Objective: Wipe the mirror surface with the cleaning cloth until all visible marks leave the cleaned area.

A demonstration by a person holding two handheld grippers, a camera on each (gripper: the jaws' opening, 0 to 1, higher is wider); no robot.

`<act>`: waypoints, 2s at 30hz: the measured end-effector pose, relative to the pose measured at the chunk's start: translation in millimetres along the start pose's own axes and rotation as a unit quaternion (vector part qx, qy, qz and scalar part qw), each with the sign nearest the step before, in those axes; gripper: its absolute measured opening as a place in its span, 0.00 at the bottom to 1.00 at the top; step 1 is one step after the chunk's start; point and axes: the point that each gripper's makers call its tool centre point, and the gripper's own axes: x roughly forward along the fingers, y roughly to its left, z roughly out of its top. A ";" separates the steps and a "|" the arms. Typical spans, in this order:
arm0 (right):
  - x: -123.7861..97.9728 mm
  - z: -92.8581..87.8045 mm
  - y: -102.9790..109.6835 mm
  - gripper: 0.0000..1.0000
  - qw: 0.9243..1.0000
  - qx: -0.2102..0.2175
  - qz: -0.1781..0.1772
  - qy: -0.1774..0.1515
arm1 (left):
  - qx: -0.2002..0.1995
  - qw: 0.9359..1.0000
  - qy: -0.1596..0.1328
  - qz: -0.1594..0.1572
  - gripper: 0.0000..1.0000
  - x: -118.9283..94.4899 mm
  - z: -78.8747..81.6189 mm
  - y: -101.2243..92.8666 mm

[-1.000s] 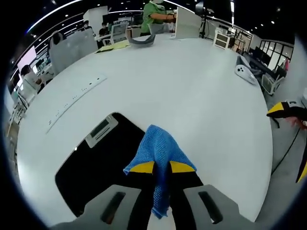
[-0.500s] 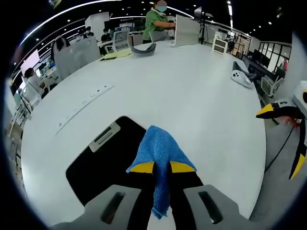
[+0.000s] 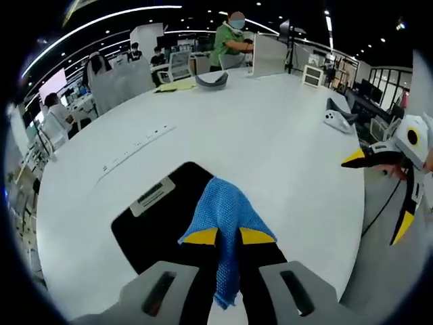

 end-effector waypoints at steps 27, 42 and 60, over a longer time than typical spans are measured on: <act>28.7 -1.2 23.7 1.00 0.999 -0.015 0.028 0.018 | -0.054 0.998 0.003 0.035 0.08 -60.5 -79.9 23.0; 29.3 6.7 23.9 1.00 0.999 -0.030 0.030 0.016 | -0.069 0.996 0.019 0.046 0.08 -65.0 -111.4 34.8; 22.9 -0.3 26.7 1.00 0.999 -0.029 0.025 0.025 | -0.063 0.995 0.063 0.051 0.09 -56.0 -147.4 54.2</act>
